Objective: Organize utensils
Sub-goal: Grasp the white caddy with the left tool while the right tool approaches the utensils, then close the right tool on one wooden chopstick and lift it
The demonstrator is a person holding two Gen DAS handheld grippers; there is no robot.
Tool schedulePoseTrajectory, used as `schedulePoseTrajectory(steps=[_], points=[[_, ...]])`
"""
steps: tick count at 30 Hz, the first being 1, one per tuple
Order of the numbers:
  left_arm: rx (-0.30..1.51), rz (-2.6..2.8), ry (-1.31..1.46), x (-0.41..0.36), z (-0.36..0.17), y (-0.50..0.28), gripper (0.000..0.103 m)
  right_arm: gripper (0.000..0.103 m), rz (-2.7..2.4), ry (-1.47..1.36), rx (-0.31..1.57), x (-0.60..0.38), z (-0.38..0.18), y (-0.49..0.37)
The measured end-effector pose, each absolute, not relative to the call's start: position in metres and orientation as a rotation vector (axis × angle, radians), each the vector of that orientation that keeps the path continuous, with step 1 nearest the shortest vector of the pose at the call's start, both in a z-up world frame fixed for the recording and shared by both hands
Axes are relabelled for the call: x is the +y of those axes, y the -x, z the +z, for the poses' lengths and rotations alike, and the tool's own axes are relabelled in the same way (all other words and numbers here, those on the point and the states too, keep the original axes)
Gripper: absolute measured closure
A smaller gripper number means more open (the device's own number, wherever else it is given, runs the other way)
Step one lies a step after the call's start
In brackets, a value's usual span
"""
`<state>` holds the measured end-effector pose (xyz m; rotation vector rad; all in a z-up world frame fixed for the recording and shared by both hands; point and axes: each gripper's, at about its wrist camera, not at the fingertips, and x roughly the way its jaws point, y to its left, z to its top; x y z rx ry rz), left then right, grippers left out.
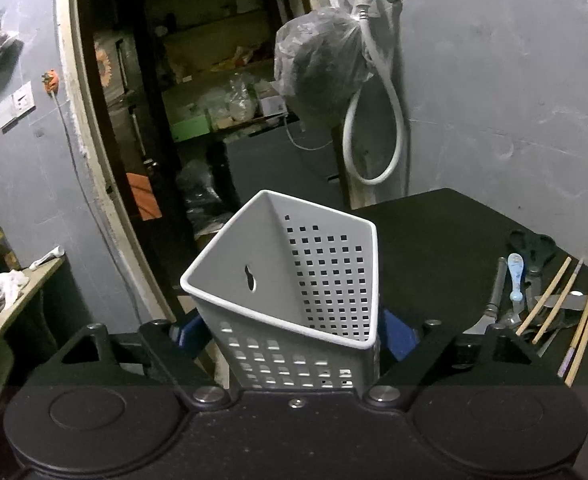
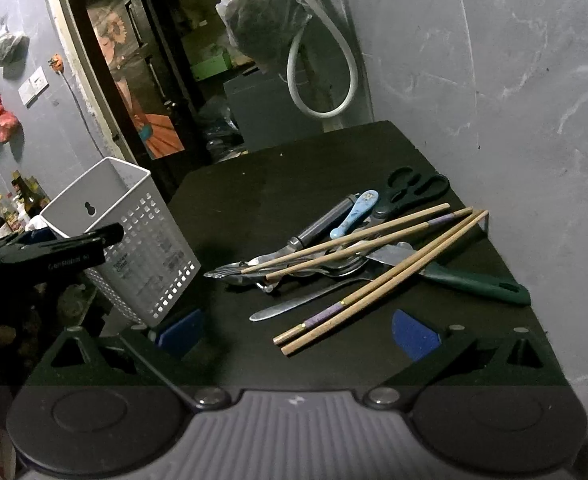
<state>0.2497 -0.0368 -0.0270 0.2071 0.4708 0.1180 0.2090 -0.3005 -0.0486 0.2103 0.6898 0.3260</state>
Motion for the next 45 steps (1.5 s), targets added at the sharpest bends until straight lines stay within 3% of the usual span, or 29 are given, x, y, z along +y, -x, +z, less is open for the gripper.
schedulePoseTrajectory(steps=[9,29,38,45], points=[[0.473,0.076,-0.182,-0.031,-0.026,-0.235,0.018,0.0,0.284,-0.098,0.666,-0.29,-0.05,-0.209],[0.512,0.079,-0.161,-0.037,-0.021,-0.155,0.018,0.001,0.217,0.568,0.554,-0.259,-0.09,-0.282],[0.512,0.088,-0.158,-0.036,-0.019,-0.157,0.018,0.019,0.374,0.641,0.536,-0.243,-0.086,-0.306],[0.512,0.079,-0.165,-0.036,-0.019,-0.16,0.017,0.025,0.51,0.678,0.578,-0.237,-0.092,-0.316]])
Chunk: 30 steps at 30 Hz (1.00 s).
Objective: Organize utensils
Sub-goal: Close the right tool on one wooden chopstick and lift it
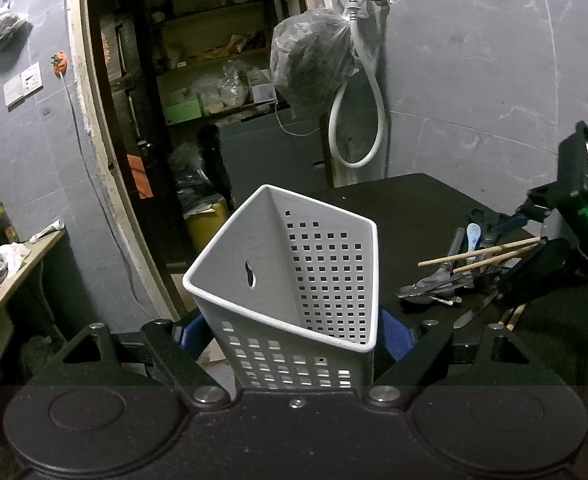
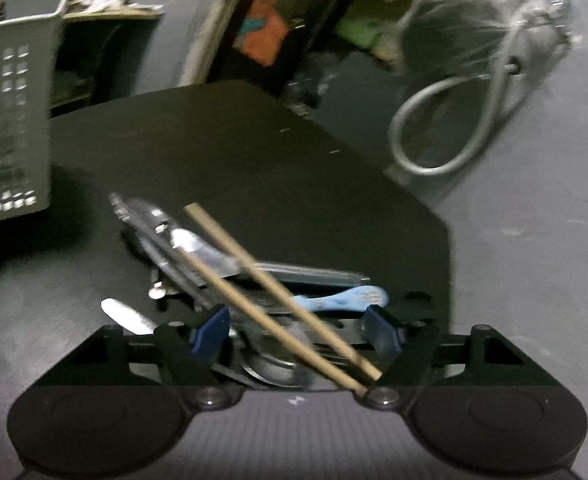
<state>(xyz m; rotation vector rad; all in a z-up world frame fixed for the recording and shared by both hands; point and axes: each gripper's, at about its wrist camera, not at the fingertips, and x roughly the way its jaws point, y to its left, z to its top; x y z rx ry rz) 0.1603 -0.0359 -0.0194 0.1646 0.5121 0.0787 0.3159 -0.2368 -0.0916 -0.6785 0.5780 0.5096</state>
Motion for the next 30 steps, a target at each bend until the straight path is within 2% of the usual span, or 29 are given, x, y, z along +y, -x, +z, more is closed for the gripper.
schedulePoseTrajectory(steps=[5,8,15,25,30], points=[[0.51,0.067,-0.163,-0.034,-0.021,-0.16,0.018,0.024,0.598,0.679,0.621,-0.237,-0.084,-0.335],[0.51,0.06,-0.158,-0.031,-0.022,-0.16,0.018,0.019,0.621,0.63,0.657,-0.243,-0.077,-0.351],[0.51,0.049,-0.16,-0.028,-0.021,-0.161,0.018,0.019,0.677,0.452,0.803,-0.265,-0.079,-0.39],[0.51,0.044,-0.158,-0.025,-0.021,-0.162,0.018,0.041,0.495,0.142,0.917,-0.3,-0.086,-0.389],[0.511,0.041,-0.16,-0.025,-0.021,-0.163,0.018,0.042,0.441,0.033,0.919,-0.308,-0.087,-0.375]])
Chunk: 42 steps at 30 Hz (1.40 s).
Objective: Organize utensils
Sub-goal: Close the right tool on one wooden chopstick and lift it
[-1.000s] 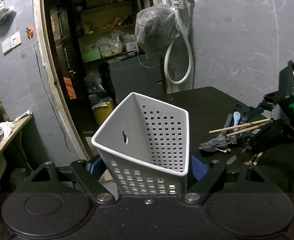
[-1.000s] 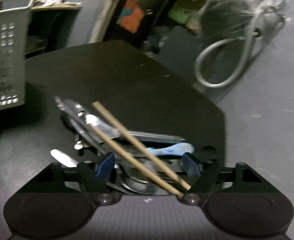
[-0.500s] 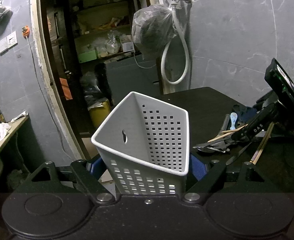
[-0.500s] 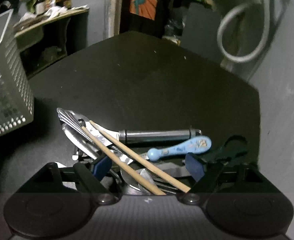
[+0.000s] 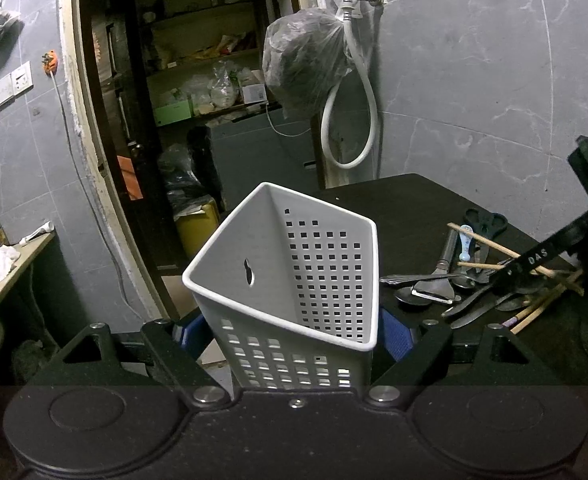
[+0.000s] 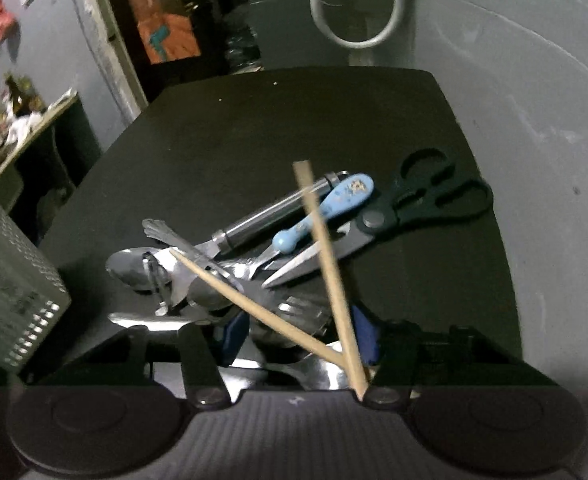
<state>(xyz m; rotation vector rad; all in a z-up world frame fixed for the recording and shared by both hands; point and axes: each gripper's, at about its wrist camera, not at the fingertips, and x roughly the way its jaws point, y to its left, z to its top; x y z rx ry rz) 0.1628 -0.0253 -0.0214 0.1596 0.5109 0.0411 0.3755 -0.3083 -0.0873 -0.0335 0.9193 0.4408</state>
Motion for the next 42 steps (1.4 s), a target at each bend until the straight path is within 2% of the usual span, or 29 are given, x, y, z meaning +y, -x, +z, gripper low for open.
schedulePoseTrajectory(steps=[4,7,13,19,21,23,24,33,35,42], points=[[0.511,0.039,-0.161,-0.025,-0.022,-0.163,0.018,0.041,0.44,0.005,0.932,-0.308,-0.087,-0.361],[0.512,0.037,-0.161,-0.025,-0.022,-0.163,0.018,0.036,0.459,0.004,0.936,-0.309,-0.087,-0.35],[0.512,0.036,-0.161,-0.025,-0.022,-0.164,0.018,0.036,0.457,-0.073,0.942,-0.326,-0.083,-0.33],[0.512,0.036,-0.161,-0.025,-0.022,-0.164,0.018,0.046,0.456,-0.105,0.945,-0.336,-0.082,-0.328],[0.513,0.036,-0.162,-0.025,-0.022,-0.164,0.018,0.057,0.449,-0.131,0.958,-0.336,-0.085,-0.332],[0.513,0.036,-0.161,-0.025,-0.022,-0.164,0.018,0.075,0.434,-0.156,0.977,-0.336,-0.089,-0.335],[0.513,0.037,-0.161,-0.025,-0.022,-0.164,0.018,0.079,0.427,-0.165,0.98,-0.335,-0.09,-0.335],[0.513,0.033,-0.163,-0.024,-0.022,-0.164,0.018,0.087,0.365,-0.274,0.992,-0.345,-0.088,-0.334],[0.514,0.032,-0.163,-0.024,-0.021,-0.165,0.018,0.092,0.364,-0.301,0.985,-0.351,-0.083,-0.327],[0.512,0.028,-0.167,-0.025,-0.021,-0.165,0.018,0.095,0.396,-0.117,0.997,-0.347,-0.075,-0.3]])
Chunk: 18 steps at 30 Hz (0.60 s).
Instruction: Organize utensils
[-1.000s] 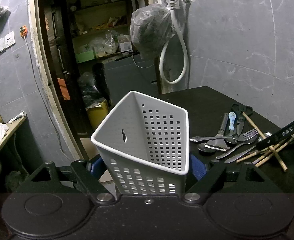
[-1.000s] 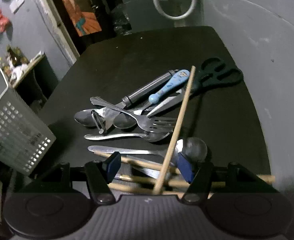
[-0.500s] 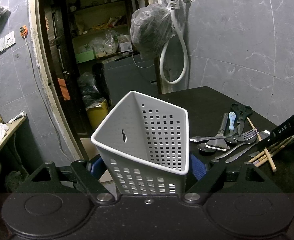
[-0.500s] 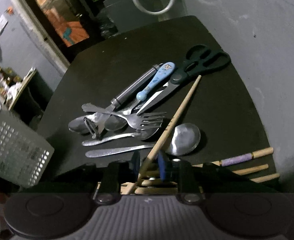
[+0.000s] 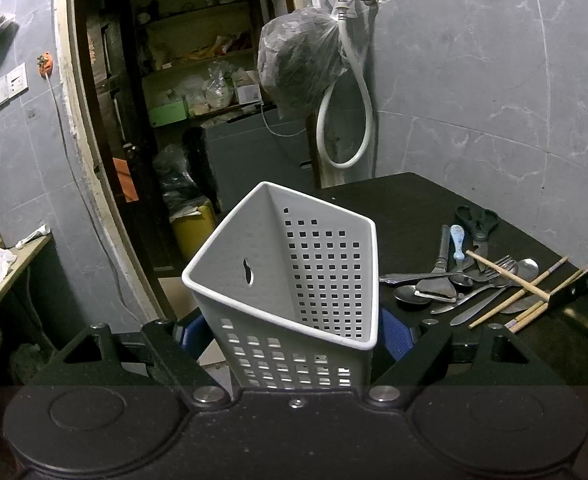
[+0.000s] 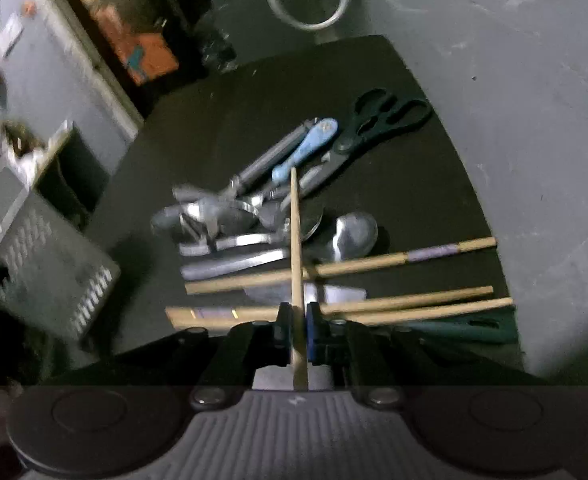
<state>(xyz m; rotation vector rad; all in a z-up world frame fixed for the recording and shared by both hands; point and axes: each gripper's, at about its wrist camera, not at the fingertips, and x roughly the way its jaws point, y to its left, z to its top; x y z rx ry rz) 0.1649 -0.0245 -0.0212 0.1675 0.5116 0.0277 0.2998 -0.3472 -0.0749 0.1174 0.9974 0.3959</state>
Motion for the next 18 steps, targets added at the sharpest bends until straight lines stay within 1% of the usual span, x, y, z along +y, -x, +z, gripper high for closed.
schedulePoseTrajectory(steps=[3,4,5,6,8,12,13,14,18], points=[[0.512,0.026,-0.165,-0.024,-0.021,-0.165,0.018,0.094,0.413,-0.046,1.006,-0.34,-0.08,-0.297],[0.512,0.027,-0.165,-0.024,-0.021,-0.165,0.018,0.093,0.42,-0.006,1.006,-0.337,-0.081,-0.296],[0.512,0.026,-0.162,-0.023,-0.021,-0.164,0.018,0.089,0.428,0.045,0.998,-0.333,-0.08,-0.294],[0.513,0.026,-0.161,-0.023,-0.021,-0.165,0.018,0.084,0.432,0.095,0.98,-0.33,-0.078,-0.291],[0.513,0.024,-0.161,-0.023,-0.021,-0.165,0.018,0.052,0.433,0.166,0.943,-0.327,-0.073,-0.288],[0.514,0.02,-0.16,-0.022,-0.021,-0.165,0.018,0.036,0.43,0.233,0.897,-0.326,-0.069,-0.291],[0.514,0.02,-0.161,-0.023,-0.021,-0.165,0.018,0.029,0.437,0.236,0.891,-0.327,-0.069,-0.293],[0.515,0.019,-0.161,-0.022,-0.021,-0.166,0.018,0.027,0.447,0.226,0.895,-0.328,-0.072,-0.296],[0.514,0.021,-0.159,-0.022,-0.021,-0.166,0.018,0.027,0.467,0.173,0.928,-0.334,-0.082,-0.303]])
